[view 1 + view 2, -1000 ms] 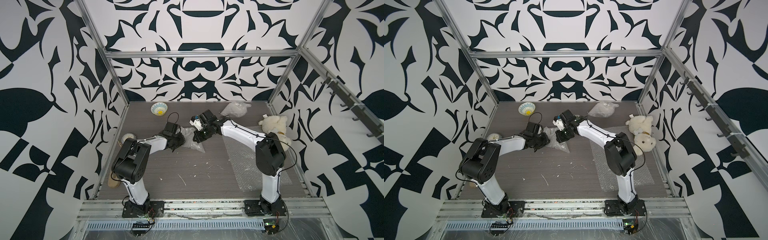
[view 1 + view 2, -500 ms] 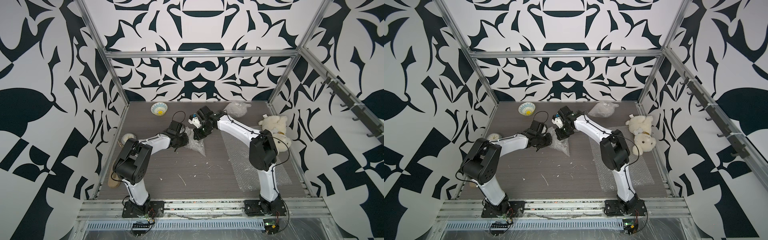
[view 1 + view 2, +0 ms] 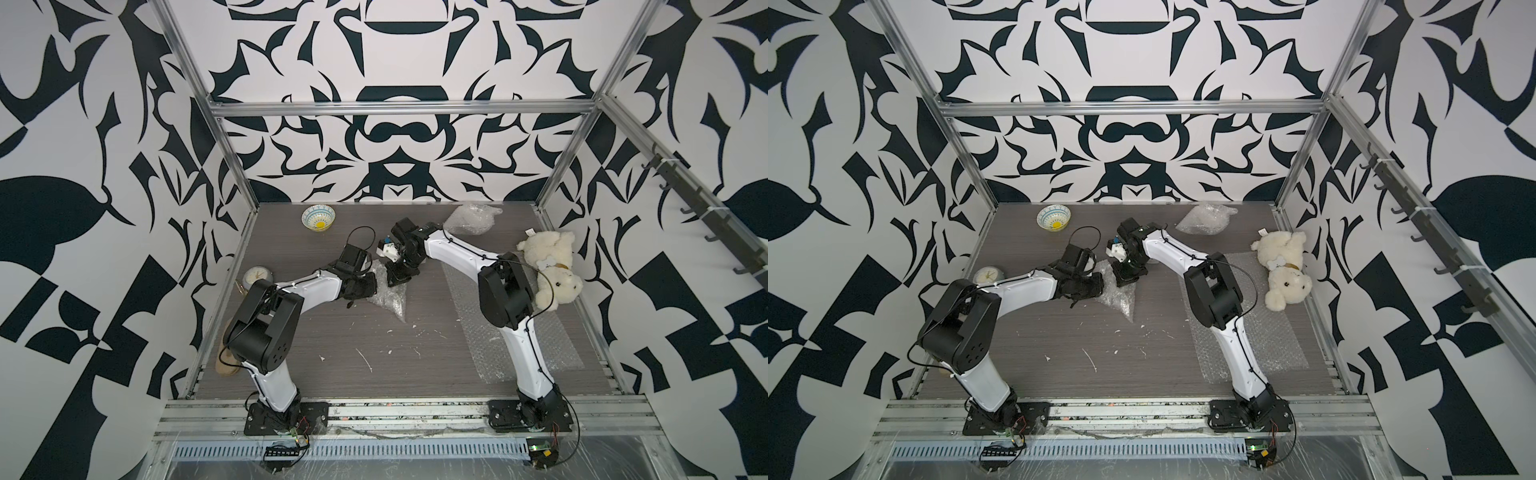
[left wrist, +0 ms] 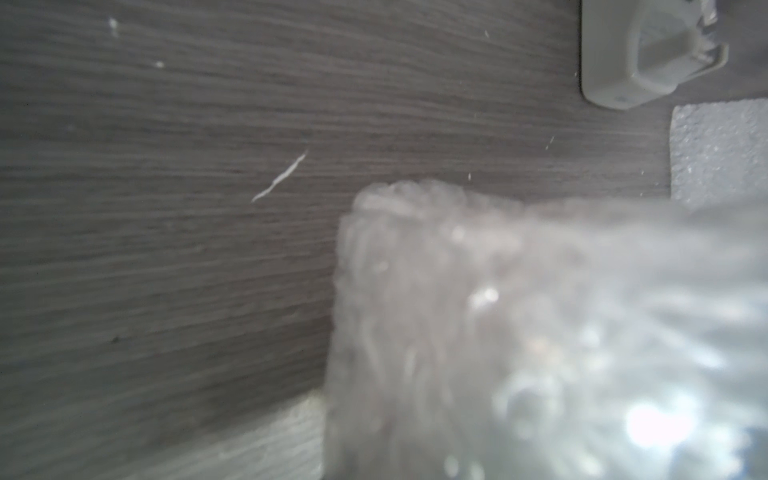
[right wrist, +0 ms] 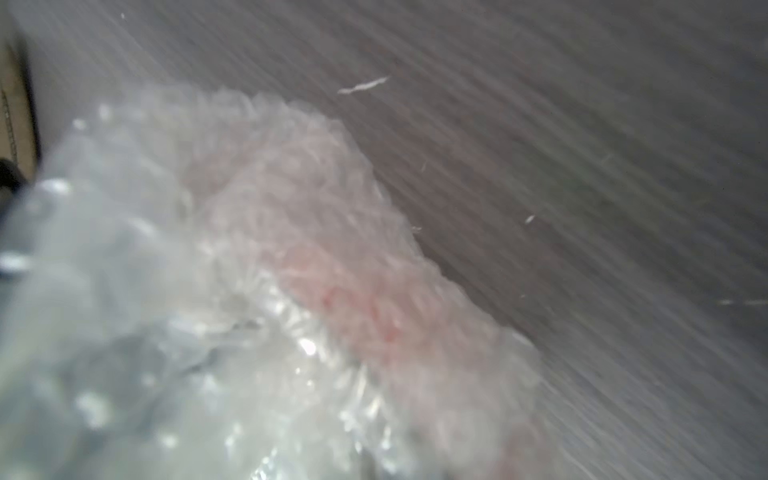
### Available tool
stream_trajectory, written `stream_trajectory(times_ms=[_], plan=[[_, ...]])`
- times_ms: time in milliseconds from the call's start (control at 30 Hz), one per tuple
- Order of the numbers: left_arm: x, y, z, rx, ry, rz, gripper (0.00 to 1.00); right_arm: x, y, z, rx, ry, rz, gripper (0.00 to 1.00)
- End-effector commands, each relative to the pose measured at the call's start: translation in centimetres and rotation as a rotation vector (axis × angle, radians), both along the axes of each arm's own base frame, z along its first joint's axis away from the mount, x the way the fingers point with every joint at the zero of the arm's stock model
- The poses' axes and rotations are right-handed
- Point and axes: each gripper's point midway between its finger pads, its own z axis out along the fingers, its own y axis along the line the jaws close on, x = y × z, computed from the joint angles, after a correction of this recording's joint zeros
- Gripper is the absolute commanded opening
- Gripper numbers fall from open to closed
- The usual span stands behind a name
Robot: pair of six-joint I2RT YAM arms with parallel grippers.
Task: Wrap bowls in bubble wrap
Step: Wrap the bowl in bubble wrap.
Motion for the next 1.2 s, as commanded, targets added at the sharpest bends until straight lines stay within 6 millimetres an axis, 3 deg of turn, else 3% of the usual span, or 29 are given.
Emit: stream_trajectory(times_ms=[0, 200, 300, 400, 467, 600, 767, 900, 1167], plan=[[-5.2, -1.0, 0.6, -0.024, 0.11, -0.194, 0.0, 4.1, -1.2, -0.1, -0.024, -0.114, -0.076, 0.0], [-7.2, -0.7, 0.7, -0.028, 0.172, -0.248, 0.02, 2.9, -1.6, -2.8, -0.056, -0.035, -0.077, 0.0], [-7.0, -0.7, 0.7, -0.041, 0.164, -0.246, 0.16, 2.5, -1.6, -4.1, -0.07, -0.001, -0.083, 0.0], [-6.4, -0.9, 0.6, -0.048, 0.166, -0.241, 0.24, 2.1, -1.7, -4.9, -0.085, 0.015, -0.083, 0.0], [-5.9, -1.1, 0.7, -0.056, 0.16, -0.234, 0.33, 2.0, -1.8, -5.0, -0.089, 0.017, -0.085, 0.0], [-4.7, -0.9, 1.2, -0.06, 0.135, -0.2, 0.39, 2.0, -2.0, -5.0, -0.096, 0.013, -0.087, 0.0], [-3.4, 1.1, 3.0, -0.083, 0.066, -0.105, 0.53, 2.0, -1.9, -5.0, -0.096, 0.013, -0.089, 0.0], [-3.1, 2.6, 4.1, -0.11, 0.024, -0.006, 0.69, 2.1, -1.7, -4.8, -0.09, 0.013, -0.095, 0.0], [-3.9, 1.0, 4.0, -0.315, 0.043, 0.085, 0.78, 2.0, -1.5, -4.7, -0.089, 0.013, -0.095, 0.0]])
